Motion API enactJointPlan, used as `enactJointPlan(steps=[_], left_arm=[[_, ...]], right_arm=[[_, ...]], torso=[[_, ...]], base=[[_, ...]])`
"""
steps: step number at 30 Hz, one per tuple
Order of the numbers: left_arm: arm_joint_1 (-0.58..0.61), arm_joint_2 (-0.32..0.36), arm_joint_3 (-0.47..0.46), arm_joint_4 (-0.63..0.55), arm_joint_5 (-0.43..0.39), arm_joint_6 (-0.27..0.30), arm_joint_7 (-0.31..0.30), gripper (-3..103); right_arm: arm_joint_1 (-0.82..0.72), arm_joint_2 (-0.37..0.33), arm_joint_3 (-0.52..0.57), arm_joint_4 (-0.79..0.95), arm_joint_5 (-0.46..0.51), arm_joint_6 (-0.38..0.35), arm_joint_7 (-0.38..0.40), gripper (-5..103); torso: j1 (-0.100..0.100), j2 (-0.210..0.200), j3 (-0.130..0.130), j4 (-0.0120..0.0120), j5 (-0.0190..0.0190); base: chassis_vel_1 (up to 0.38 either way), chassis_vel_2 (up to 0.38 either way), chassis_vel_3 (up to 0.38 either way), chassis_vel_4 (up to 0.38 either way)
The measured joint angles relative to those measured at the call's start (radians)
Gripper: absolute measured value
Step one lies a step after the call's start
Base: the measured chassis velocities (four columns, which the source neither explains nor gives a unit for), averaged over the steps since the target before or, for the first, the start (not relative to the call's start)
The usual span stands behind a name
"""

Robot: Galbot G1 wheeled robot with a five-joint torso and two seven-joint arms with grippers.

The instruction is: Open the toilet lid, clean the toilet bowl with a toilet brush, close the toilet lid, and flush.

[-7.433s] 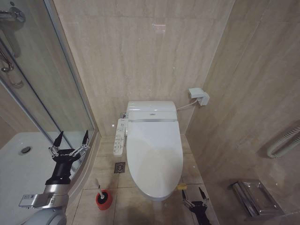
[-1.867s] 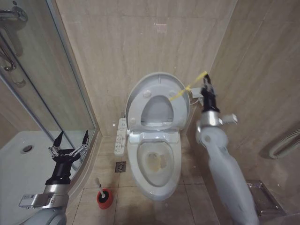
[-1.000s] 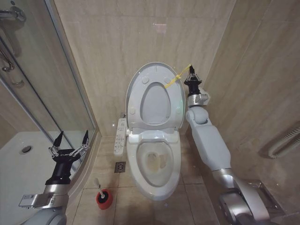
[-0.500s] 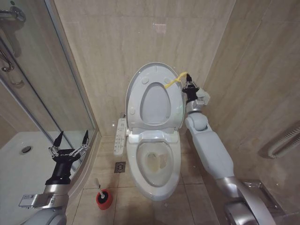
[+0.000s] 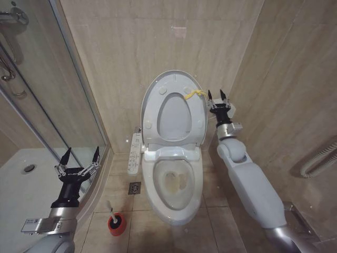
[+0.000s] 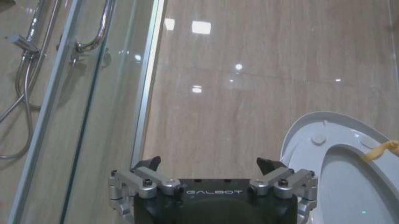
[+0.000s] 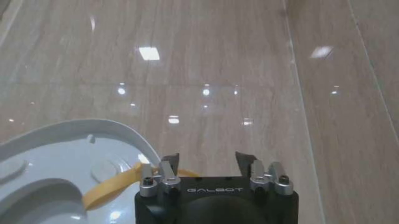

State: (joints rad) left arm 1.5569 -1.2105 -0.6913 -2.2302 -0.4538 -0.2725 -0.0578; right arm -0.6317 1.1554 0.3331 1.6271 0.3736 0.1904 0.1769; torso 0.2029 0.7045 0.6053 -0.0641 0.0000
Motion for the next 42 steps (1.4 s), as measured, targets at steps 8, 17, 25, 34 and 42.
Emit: enactJointPlan(steps=[8, 17, 25, 34, 42], left_arm=[[0.000, 0.000, 0.000, 0.000, 0.000, 0.000, 0.000, 100], [0.000, 0.000, 0.000, 0.000, 0.000, 0.000, 0.000, 100], [0.000, 0.000, 0.000, 0.000, 0.000, 0.000, 0.000, 100], [0.000, 0.000, 0.000, 0.000, 0.000, 0.000, 0.000, 100], [0.000, 0.000, 0.000, 0.000, 0.000, 0.000, 0.000, 100]], right_arm=[[-0.249, -0.055, 0.052, 0.267, 0.038, -0.140, 0.107, 88], [-0.612, -0.076, 0.161, 0.630, 0.100, -0.382, 0.243, 100], [-0.952, -0.026, 0.264, 0.822, 0.018, -0.360, 0.166, 100], [-1.189, 0.157, 0.308, 0.795, -0.196, -0.055, -0.055, 100], [-1.187, 0.187, 0.308, 0.762, -0.202, -0.018, -0.075, 100]], torso=[[0.000, 0.000, 0.000, -0.0001, 0.0001], [0.000, 0.000, 0.000, 0.0003, 0.0003], [0.000, 0.000, 0.000, -0.0001, 0.0000], [0.000, 0.000, 0.000, 0.0002, 0.0000], [0.000, 0.000, 0.000, 0.0002, 0.0000]], base=[[0.000, 0.000, 0.000, 0.000], [0.000, 0.000, 0.000, 0.000], [0.000, 0.000, 0.000, 0.000], [0.000, 0.000, 0.000, 0.000], [0.000, 0.000, 0.000, 0.000]])
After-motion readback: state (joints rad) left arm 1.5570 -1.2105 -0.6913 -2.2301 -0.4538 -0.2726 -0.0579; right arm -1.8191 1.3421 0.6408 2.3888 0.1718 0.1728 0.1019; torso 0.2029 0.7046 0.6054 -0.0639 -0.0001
